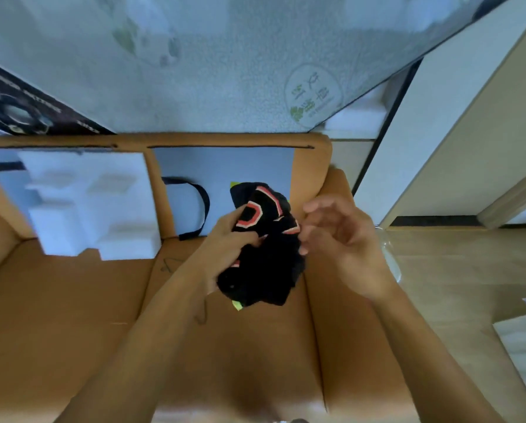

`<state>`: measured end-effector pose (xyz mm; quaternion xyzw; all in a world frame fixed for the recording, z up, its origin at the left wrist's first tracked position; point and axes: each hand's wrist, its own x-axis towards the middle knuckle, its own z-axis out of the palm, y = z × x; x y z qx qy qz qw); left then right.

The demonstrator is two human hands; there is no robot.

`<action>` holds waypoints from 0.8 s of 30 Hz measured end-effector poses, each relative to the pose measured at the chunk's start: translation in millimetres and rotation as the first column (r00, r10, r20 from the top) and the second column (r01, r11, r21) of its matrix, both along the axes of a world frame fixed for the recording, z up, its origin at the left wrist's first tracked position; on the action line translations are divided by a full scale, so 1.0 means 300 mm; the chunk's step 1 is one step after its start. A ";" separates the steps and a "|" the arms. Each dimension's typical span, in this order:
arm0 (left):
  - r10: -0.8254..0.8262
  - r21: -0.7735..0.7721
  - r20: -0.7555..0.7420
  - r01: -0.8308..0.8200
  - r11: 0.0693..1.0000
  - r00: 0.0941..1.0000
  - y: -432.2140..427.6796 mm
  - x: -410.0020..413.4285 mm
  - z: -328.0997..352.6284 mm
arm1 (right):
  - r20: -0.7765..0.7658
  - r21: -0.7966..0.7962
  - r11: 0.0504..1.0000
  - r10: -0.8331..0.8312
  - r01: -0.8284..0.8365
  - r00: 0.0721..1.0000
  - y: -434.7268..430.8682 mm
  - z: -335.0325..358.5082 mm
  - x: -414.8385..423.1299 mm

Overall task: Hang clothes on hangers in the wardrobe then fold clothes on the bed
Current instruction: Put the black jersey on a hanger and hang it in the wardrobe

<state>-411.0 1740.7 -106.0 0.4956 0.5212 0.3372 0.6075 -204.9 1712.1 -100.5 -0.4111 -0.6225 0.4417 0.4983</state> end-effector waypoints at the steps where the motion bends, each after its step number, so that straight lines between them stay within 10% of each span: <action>1: 0.013 0.071 -0.052 -0.009 0.997 0.999 -0.014 -0.040 0.056 | 0.008 0.030 0.995 -0.101 0.100 0.995 0.029 0.007 0.003; 8: 0.060 0.368 -0.250 0.038 0.929 0.966 -0.106 -0.324 0.371 | 0.599 0.297 0.948 -0.088 -0.119 0.796 0.191 0.041 -0.164; 13: 0.125 0.436 -0.317 0.027 0.899 0.940 -0.160 -0.505 0.503 | 0.477 0.435 0.889 -0.091 -0.145 0.874 0.216 0.177 -0.362; 24: 0.302 0.565 -0.520 0.056 0.823 0.799 -0.122 -0.741 0.614 | -0.015 0.138 0.897 0.426 -0.420 0.904 0.073 0.598 -0.724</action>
